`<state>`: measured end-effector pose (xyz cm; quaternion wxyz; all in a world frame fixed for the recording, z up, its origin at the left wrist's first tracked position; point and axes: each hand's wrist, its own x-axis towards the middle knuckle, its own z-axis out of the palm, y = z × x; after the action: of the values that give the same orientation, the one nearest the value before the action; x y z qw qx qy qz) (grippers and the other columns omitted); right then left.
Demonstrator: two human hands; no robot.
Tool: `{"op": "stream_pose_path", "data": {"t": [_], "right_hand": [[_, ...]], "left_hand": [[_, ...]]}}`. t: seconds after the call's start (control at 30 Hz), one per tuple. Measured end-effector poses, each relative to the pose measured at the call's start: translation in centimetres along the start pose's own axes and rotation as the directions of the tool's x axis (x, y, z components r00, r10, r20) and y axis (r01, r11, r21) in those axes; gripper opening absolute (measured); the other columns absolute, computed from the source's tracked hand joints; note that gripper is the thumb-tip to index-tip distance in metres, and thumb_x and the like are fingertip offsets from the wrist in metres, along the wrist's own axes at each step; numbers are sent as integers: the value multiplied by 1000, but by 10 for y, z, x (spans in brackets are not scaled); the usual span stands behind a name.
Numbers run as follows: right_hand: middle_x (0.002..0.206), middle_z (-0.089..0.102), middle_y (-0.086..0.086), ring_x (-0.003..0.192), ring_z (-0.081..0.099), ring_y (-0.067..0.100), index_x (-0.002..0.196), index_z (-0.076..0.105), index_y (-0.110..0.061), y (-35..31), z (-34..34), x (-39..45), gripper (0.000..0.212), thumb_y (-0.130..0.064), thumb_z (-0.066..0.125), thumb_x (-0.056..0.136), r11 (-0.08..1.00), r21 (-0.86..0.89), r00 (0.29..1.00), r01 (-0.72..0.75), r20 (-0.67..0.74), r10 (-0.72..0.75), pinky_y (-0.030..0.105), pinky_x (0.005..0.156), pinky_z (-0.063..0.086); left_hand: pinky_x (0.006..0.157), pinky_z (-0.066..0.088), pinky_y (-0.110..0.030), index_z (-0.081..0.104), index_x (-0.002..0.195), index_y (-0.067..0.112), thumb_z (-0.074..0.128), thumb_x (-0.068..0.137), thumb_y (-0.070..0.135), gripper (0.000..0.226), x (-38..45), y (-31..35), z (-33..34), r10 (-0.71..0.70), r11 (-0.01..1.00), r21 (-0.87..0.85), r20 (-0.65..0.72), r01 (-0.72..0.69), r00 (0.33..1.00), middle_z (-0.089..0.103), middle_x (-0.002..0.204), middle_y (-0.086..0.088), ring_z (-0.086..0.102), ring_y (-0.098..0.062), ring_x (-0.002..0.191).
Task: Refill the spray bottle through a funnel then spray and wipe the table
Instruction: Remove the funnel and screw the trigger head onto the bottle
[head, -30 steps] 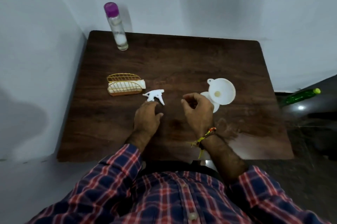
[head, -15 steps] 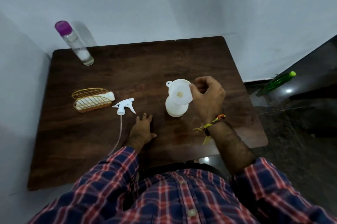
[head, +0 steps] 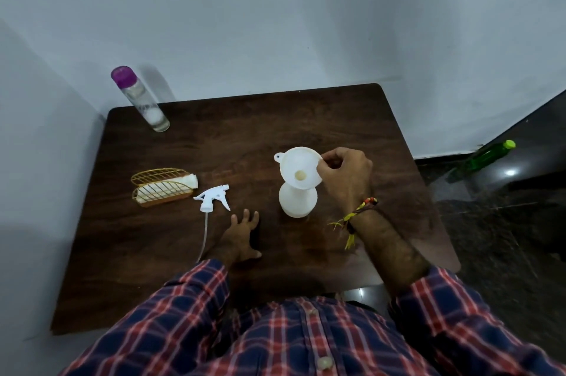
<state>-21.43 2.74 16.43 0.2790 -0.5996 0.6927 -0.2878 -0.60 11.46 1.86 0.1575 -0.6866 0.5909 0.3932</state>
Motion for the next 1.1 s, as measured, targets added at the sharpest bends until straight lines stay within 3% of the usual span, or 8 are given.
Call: {"op": "stream_pose_path", "data": {"t": [0.1, 0.3, 0.63, 0.73, 0.9, 1.03, 1.1], "right_hand": [[83, 74, 0, 75, 66, 12, 88, 76, -13, 2, -2, 1, 9, -18, 71, 83, 998, -46, 999, 36, 29, -35, 25, 70, 56], [86, 73, 3, 77, 64, 13, 88, 74, -11, 1, 2, 2, 7, -15, 70, 84, 995, -85, 997, 61, 44, -57, 21, 69, 50], [86, 73, 2, 75, 62, 9, 88, 75, -11, 2, -2, 3, 6, -14, 72, 84, 995, -78, 998, 61, -25, -63, 16, 65, 47], [85, 74, 2, 73, 63, 9, 87, 76, -11, 3, -2, 0, 7, -14, 73, 82, 996, -67, 998, 55, -39, -58, 19, 67, 52], [82, 72, -2, 73, 63, 7, 88, 76, -13, -1, -7, -4, 8, -16, 73, 82, 1000, -11, 999, 22, -24, -22, 5, 57, 38], [83, 67, -3, 74, 62, 9, 89, 72, -12, -10, -13, -3, 7, -15, 71, 83, 999, 34, 999, 33, 11, -34, 11, 56, 45], [84, 67, -3, 75, 66, 12, 90, 71, -11, -15, -20, 0, 8, -12, 72, 82, 996, 68, 998, 60, 18, -61, 26, 59, 58]], "left_hand": [[119, 24, -46, -7, 156, 28, 76, 82, 32, 111, 0, 0, 1, -3, 1000, -3, 3, 3, 1000, -15, 164, -3, -9, -38, 149], [120, 23, -46, -6, 156, 29, 75, 83, 32, 109, 2, -3, 1, 5, 1000, -19, 9, -5, 1000, -15, 164, -2, -9, -37, 149], [120, 20, -46, -6, 156, 30, 76, 82, 33, 110, 4, -7, 1, 15, 999, -31, 12, -15, 1000, -14, 164, -2, -10, -36, 149], [120, 19, -45, -5, 155, 30, 74, 84, 31, 107, 4, -7, 1, 18, 999, -30, 21, -17, 1000, -14, 163, -1, -10, -35, 149], [120, 24, -45, -3, 156, 31, 73, 85, 33, 104, 5, -7, -4, 13, 1000, 4, 30, -13, 999, -11, 164, -1, -6, -35, 150], [120, 25, -45, 1, 156, 30, 72, 86, 35, 100, 7, -5, -9, -6, 1000, 27, 41, 4, 999, -6, 165, -3, -1, -36, 150], [119, 26, -44, 7, 157, 27, 71, 86, 35, 96, 7, -3, -12, -8, 1000, 22, 25, 7, 1000, 0, 165, -4, 5, -36, 150]]}}
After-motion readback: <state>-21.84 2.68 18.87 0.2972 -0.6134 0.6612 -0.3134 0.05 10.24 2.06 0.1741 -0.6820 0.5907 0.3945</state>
